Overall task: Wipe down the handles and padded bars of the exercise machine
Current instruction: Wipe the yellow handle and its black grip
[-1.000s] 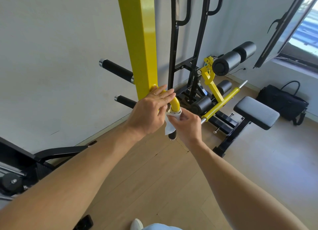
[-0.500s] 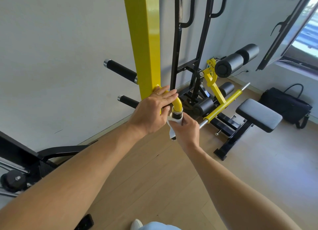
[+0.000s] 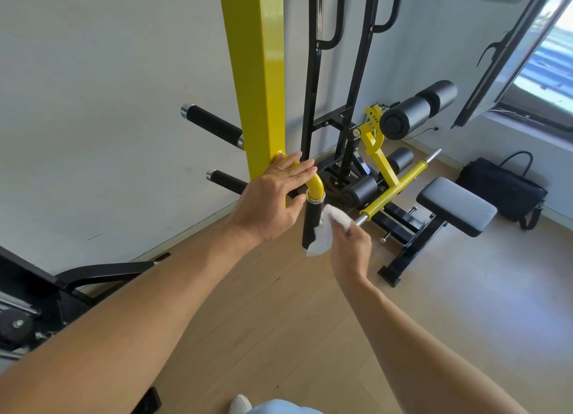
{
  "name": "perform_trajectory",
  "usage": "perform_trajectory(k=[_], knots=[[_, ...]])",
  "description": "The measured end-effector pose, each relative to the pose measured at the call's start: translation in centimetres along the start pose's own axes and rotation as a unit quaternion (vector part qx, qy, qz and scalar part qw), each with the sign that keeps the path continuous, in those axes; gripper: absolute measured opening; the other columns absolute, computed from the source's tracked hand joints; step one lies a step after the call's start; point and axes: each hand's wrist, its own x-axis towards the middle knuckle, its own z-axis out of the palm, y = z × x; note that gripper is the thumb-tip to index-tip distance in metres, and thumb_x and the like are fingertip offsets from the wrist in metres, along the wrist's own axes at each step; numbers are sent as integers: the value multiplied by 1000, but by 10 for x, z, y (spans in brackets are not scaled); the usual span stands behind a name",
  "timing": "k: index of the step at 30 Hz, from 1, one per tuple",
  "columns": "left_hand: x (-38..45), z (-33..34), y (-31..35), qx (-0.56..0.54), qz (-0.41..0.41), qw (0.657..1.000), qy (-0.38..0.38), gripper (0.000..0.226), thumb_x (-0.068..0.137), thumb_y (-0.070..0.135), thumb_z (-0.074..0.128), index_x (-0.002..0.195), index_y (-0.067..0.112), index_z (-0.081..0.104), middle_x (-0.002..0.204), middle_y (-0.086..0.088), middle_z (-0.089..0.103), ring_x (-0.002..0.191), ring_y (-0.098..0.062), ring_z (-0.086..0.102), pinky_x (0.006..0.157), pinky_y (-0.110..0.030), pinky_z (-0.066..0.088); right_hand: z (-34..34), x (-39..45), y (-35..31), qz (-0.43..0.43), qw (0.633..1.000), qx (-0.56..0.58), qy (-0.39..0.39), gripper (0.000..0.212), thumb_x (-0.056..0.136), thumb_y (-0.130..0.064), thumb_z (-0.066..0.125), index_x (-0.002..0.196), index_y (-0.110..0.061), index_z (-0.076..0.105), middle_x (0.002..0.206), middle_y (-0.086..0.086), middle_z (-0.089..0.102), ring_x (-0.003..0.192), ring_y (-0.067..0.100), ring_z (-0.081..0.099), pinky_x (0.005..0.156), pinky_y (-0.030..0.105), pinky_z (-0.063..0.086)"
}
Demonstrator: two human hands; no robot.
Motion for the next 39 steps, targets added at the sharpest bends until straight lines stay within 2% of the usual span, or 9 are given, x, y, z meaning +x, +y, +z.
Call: perform_trajectory(k=[6, 10, 13, 15, 17, 22, 27, 34, 39], knots=[[2, 1, 1, -1, -3, 1000, 1, 53, 91, 13, 71, 142, 9, 56, 147, -5, 56, 146, -22, 41, 122, -45, 29, -1, 22, -37, 216, 965, 140, 46, 19, 96, -31, 61, 110, -18, 65, 85, -5, 61, 88, 19, 61, 86, 36, 52], [3, 3, -1, 2, 1, 1000, -2, 53, 91, 13, 69, 142, 9, 56, 147, -5, 56, 146, -23, 41, 122, -47, 30, 14, -14, -48, 82, 978, 165, -95, 19, 98, -29, 44, 88, -20, 57, 77, -1, 52, 73, 13, 47, 63, 27, 39], [3, 2, -1, 3, -3, 1000, -2, 53, 91, 12, 68, 143, 9, 55, 147, -5, 55, 146, -23, 41, 122, -46, 29, 15, -29, -21, -34, 974, 135, -179, 57, 88, -40, 36, 144, -29, 46, 127, -4, 58, 110, 10, 51, 90, 28, 43], [2, 2, -1, 2, -3, 1000, -2, 53, 91, 12, 68, 143, 10, 55, 148, -5, 55, 146, -22, 41, 123, -45, 29, 15, -25, -9, -92, 971, 50, -215, 68, 89, -31, 34, 156, -40, 20, 153, -7, 40, 137, 13, 39, 112, 38, 33], [1, 2, 0, -1, -4, 1000, -3, 53, 91, 12, 68, 143, 10, 55, 148, -5, 54, 146, -22, 40, 123, -44, 29, 14, -17, -2, -126, 968, -66, -208, 70, 92, -20, 35, 156, -40, 14, 149, -4, 45, 134, 16, 42, 111, 45, 37], [1, 2, 1, -2, -5, 1000, 4, 54, 90, 9, 69, 142, 9, 56, 148, -5, 55, 146, -22, 41, 123, -44, 29, 2, -6, 3, -103, 949, -246, -167, 40, 99, -14, 51, 136, -29, 54, 107, 4, 71, 91, 22, 65, 77, 41, 55], [0, 1, 2, -4, -4, 1000, 2, 54, 90, 10, 69, 143, 9, 55, 148, -5, 55, 146, -22, 41, 123, -41, 26, -4, -3, -6, -44, 979, -148, -134, 22, 96, -42, 59, 98, -27, 75, 81, 2, 70, 76, 26, 64, 72, 48, 56], [1, 3, 2, -5, -9, 1000, 5, 54, 90, 10, 70, 142, 8, 55, 148, -6, 55, 146, -23, 41, 123, -40, 25, 0, -5, -18, -72, 975, -204, -47, 49, 88, -68, 54, 122, -37, 41, 91, -20, 69, 91, 10, 62, 76, 37, 49], [1, 4, 3, -4, -8, 1000, 6, 54, 91, 10, 69, 143, 8, 55, 148, -5, 54, 146, -22, 40, 123, -36, 22, 9, -12, -11, -174, 975, -136, -3, 27, 95, -36, 64, 112, -15, 67, 119, -4, 60, 112, 19, 59, 78, 29, 45]])
